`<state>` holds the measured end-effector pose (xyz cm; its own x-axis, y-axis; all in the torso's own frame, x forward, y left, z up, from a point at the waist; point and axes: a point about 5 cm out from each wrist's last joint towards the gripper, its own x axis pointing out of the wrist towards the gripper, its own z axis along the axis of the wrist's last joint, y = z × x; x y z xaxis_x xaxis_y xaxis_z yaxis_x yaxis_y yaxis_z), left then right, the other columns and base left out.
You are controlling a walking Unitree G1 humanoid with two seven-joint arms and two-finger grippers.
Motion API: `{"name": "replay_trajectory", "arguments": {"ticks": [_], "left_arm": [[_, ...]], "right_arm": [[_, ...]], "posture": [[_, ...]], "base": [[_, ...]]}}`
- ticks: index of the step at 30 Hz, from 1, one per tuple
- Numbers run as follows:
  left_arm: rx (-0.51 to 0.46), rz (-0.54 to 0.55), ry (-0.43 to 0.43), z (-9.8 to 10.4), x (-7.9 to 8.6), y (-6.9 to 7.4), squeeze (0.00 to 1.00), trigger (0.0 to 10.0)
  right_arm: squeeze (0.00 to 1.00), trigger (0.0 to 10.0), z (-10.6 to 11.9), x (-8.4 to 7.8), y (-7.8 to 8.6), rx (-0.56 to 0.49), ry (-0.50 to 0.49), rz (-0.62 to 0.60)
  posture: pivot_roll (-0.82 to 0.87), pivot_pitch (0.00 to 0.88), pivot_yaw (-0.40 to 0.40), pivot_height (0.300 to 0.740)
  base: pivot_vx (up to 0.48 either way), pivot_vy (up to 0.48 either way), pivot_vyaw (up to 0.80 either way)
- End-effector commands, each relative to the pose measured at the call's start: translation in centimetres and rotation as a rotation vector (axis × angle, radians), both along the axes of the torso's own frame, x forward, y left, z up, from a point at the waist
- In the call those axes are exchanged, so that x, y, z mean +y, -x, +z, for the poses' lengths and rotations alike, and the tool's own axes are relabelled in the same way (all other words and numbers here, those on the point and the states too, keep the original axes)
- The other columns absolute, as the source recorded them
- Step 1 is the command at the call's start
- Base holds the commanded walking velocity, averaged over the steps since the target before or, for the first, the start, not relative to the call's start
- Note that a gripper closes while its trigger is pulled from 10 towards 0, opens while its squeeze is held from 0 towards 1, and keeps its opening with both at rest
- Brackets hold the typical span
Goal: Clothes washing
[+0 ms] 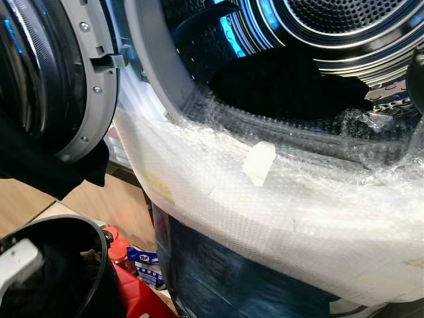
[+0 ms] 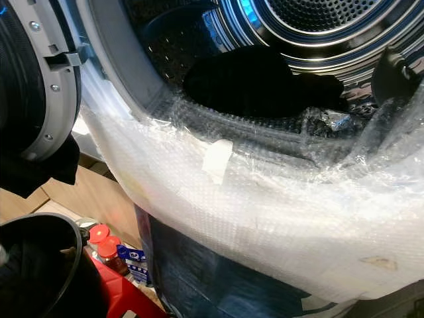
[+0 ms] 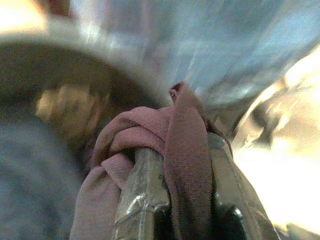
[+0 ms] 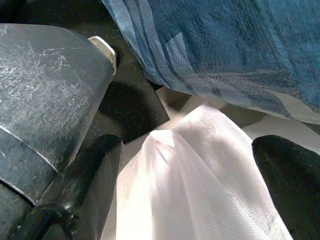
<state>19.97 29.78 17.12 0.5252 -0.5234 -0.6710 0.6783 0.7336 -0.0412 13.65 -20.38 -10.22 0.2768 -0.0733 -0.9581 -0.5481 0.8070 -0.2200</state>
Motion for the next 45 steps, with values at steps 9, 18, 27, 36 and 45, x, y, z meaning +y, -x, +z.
{"name": "replay_trajectory", "arguments": {"ticks": [9, 18, 27, 36, 45], "left_arm": [[-0.269, -0.333, 0.259, 7.3, -6.5, -2.6, 0.00, 0.0], [-0.107, -0.645, 0.479, 5.3, -13.0, -2.2, 0.00, 0.0], [0.088, -0.845, 0.548, 1.2, -17.1, -1.5, 0.00, 0.0], [0.175, -0.664, 0.288, -5.4, -15.3, -2.4, 0.00, 0.0], [0.187, -0.597, 0.209, -7.4, -14.2, -2.1, 0.00, 0.0]], "right_arm": [[0.00, 10.0, -0.7, 4.6, 0.9, 0.030, -0.139, 0.047], [0.00, 10.0, -0.7, 4.3, 0.8, 0.025, -0.129, 0.060], [0.00, 10.0, -0.7, 4.0, 0.9, 0.025, -0.123, 0.061], [0.00, 10.0, 0.1, 2.9, -1.0, -0.050, -0.147, 0.099], [0.00, 10.0, 2.6, 2.5, -4.5, -0.178, -0.430, 0.163]], "posture": [[0.14, 0.043, 0.071, 0.740], [0.11, 0.039, 0.084, 0.740], [0.08, 0.038, 0.088, 0.740], [0.05, 0.075, 0.077, 0.740], [0.04, 0.076, 0.047, 0.740]], "base": [[0.000, 0.000, 0.00], [0.000, 0.000, 0.00], [0.000, 0.000, 0.00], [0.000, 0.000, 0.00], [0.000, 0.000, 0.00]]}}
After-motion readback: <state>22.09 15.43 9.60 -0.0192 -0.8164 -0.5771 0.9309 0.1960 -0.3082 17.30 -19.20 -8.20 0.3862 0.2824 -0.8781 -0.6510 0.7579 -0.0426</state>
